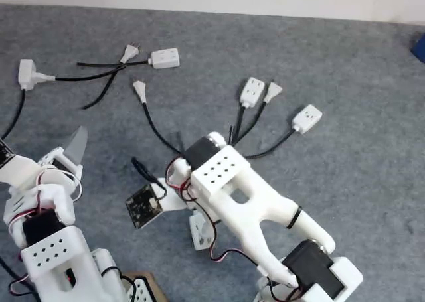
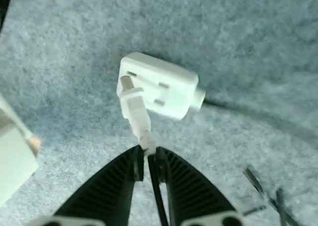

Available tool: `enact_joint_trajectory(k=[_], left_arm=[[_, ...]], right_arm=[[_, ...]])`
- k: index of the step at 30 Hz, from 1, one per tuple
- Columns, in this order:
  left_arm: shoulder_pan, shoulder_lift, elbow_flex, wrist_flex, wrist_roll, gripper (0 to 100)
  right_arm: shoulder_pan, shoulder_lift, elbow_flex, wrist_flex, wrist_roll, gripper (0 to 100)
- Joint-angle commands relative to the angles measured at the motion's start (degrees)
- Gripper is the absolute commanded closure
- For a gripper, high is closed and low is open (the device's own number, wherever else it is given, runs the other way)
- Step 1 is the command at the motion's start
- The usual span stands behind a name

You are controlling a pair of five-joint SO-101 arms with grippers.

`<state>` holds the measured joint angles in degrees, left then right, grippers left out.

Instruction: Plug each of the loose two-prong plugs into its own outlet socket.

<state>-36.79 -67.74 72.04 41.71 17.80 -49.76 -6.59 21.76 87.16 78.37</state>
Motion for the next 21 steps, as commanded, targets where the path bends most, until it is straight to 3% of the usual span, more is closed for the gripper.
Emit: enact_joint_trajectory(k=[1, 7, 11, 17, 21], left_arm=[[0.9, -0.1, -1.3, -1.2, 0.2, 57], [0.9, -0.1, -1.3, -1.2, 0.2, 57], [0.9, -0.1, -1.2, -1.2, 0.2, 57], [2.3, -0.1, -0.9, -1.1, 0.2, 57], [3.5, -0.1, -0.8, -1.0, 0.2, 57]], right_arm=[[-2.7, -0.4, 3.6, -0.5, -1.7, 99.2], [-4.3, -0.1, 4.2, -3.5, -14.8, 99.2], [-1.0, -0.5, 2.3, -5.1, -18.8, 99.2], [11.9, -0.5, -1.9, -9.5, -30.2, 99.2], [24.2, -0.5, -2.2, -10.9, -31.6, 99.2]])
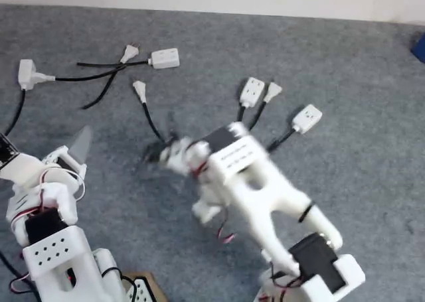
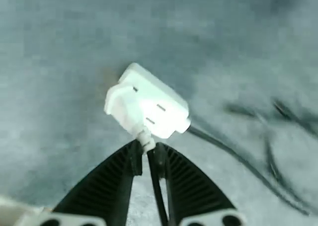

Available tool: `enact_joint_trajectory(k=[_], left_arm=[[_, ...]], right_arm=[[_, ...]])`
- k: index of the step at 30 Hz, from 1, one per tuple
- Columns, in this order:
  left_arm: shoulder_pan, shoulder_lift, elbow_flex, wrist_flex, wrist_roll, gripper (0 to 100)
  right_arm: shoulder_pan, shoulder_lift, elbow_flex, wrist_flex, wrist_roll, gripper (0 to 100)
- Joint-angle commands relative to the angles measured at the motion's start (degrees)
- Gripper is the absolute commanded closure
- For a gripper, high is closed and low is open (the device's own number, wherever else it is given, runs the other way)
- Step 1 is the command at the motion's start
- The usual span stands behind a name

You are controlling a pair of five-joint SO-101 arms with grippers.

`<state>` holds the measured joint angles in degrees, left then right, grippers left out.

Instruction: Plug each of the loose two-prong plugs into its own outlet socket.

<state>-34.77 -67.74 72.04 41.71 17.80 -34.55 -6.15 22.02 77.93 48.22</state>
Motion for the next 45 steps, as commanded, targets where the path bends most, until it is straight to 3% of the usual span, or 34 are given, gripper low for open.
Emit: enact_joint_trajectory(k=[1, 5, 9, 11, 15, 24, 31, 33, 39, 45], left_arm=[[1.5, -0.1, -0.8, -1.0, 0.2, 57], [1.5, -0.1, -0.7, -1.0, 0.2, 57], [2.0, -0.1, 0.1, -1.2, 0.2, 57], [3.3, -0.1, 0.4, -1.2, 0.1, 57], [3.8, -0.1, 0.7, -1.2, 0.1, 57], [5.3, -0.5, 2.9, -2.6, 0.0, 57], [6.7, -0.6, 5.8, -6.3, 0.0, 57], [7.2, -0.5, 5.8, -6.3, 0.0, 57], [9.5, -0.6, 6.8, -6.5, -4.2, 57], [9.5, -0.6, 7.0, -6.6, -4.4, 57]], right_arm=[[11.6, -0.9, -2.5, -1.5, -1.6, 99.2], [20.1, -1.1, 0.3, 1.5, -1.3, 99.2], [27.6, -1.6, 0.6, 9.2, 6.4, 99.2], [29.1, -5.0, 0.6, 13.6, 8.3, 99.2], [28.0, -16.2, 1.0, 23.4, 3.8, 99.2], [33.5, -27.6, 18.8, 11.3, 4.0, 99.2], [43.9, -27.6, 25.8, 2.9, 1.9, 98.8], [45.8, -28.3, 27.0, 3.0, 2.2, 95.1], [47.5, -28.3, 27.2, 2.9, 4.5, 64.4], [43.8, -27.9, 28.8, 2.6, 10.5, 61.7]])
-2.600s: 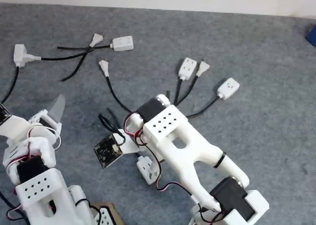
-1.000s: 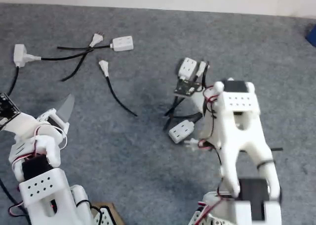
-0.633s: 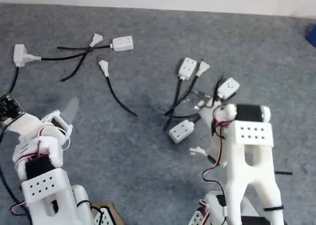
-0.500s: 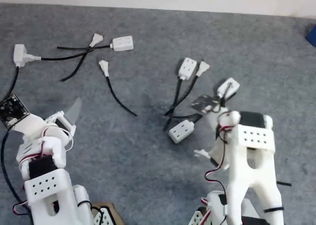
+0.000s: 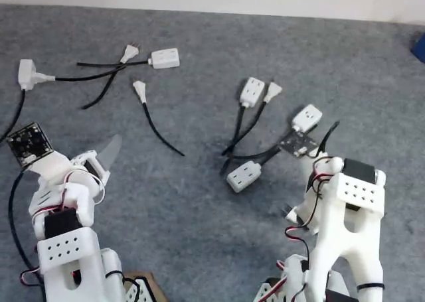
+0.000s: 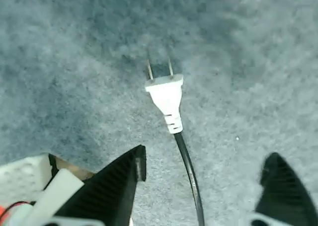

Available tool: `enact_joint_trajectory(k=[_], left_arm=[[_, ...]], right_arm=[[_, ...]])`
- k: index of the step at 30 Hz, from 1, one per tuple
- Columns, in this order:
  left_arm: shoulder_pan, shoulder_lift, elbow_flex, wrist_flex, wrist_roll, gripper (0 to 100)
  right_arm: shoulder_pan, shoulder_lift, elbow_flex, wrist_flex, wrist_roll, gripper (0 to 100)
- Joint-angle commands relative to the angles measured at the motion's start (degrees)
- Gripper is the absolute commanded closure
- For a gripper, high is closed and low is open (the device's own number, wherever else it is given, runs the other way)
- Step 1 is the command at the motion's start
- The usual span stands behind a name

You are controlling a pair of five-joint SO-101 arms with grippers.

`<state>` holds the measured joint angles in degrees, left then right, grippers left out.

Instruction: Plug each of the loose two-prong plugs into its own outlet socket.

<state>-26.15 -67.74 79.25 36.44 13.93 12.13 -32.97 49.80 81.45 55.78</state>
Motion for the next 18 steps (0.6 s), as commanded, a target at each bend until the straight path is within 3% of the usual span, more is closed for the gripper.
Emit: enact_joint_trajectory(k=[1, 9, 18], left_arm=[[0.9, -0.6, -0.2, -1.3, -0.5, 57], [1.0, -0.6, 0.0, -1.3, -0.5, 57], [2.2, -0.1, 0.2, -1.3, -0.6, 57]], right_arm=[[-3.9, -1.1, 2.9, -1.5, 3.9, 61.7], [-9.5, -1.4, 17.5, -18.2, 4.7, 61.7], [-9.1, -1.5, 16.7, -18.9, 16.3, 61.7]])
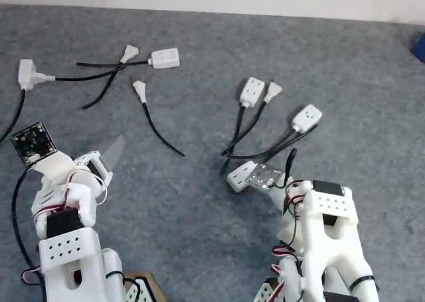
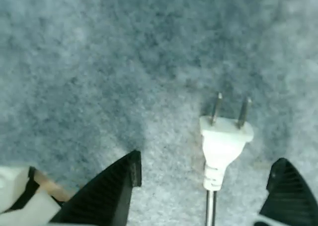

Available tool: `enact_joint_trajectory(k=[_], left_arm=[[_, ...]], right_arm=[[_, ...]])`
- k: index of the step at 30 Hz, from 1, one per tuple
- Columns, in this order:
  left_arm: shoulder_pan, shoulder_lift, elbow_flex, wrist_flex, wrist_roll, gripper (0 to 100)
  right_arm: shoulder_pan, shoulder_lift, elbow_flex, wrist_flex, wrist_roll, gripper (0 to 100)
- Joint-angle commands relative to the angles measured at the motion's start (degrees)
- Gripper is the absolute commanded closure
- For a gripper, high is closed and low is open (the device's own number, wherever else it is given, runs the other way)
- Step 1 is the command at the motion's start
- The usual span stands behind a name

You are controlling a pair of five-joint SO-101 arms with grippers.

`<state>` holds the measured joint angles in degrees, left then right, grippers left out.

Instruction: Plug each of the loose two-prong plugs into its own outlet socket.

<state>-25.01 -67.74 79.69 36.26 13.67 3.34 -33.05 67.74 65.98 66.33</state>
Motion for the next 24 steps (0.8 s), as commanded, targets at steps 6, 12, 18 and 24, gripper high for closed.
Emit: enact_joint_trajectory(k=[6, 12, 18, 24], left_arm=[[1.1, -0.1, 0.9, -3.0, -0.4, 57], [1.1, -0.2, 2.9, -7.0, -0.4, 57], [1.1, -0.3, 3.0, -7.0, -0.4, 57], [1.1, -0.5, 3.1, -7.0, -0.4, 57]], right_arm=[[-0.3, -1.3, -6.5, -3.6, 15.5, 61.7], [-0.3, -0.7, -7.4, -3.7, 15.9, 62.3], [1.0, -1.3, -3.0, -3.6, 16.3, 79.7], [2.1, -0.8, -2.6, -3.8, 16.3, 84.7]])
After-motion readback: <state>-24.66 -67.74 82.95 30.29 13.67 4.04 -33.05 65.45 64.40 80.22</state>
